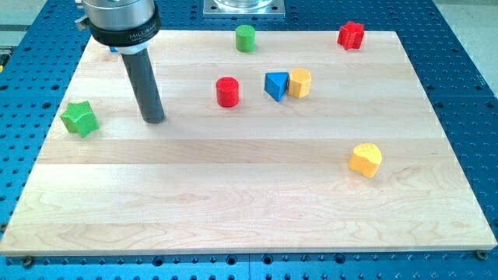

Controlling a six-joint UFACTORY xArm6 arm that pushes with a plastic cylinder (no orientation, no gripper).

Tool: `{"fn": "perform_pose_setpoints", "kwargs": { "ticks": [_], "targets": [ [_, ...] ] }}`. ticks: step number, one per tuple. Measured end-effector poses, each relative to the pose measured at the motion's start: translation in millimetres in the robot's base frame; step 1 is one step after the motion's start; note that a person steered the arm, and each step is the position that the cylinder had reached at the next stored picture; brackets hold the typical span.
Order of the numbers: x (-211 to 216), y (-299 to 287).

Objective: Push the red circle towards the bottom center of the board

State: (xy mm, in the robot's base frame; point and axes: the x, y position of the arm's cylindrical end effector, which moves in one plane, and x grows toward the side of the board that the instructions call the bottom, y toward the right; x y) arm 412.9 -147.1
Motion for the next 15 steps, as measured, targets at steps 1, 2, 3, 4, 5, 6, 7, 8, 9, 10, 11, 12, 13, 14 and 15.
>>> {"fn": "perform_pose_setpoints", "kwargs": {
  "ticks": [1, 2, 3, 4, 5, 6, 7, 8, 9, 10, 11, 12, 13, 14, 15],
  "targets": [
    [1.0, 0.0],
    [7.2, 0.0],
    [7.2, 0.0],
    [-3.3, 22.6],
    [-4.5, 36.3],
    [-4.5, 32.9],
    [-4.5, 32.8],
    [-4.5, 32.8],
    [-7.6, 32.8],
    [-7.6, 32.8],
    [-18.7, 32.8],
    [-36.4, 32.3],
    [-38.7, 30.6],
    [-44.7, 24.1],
    [-44.9, 24.1]
  ]
}}
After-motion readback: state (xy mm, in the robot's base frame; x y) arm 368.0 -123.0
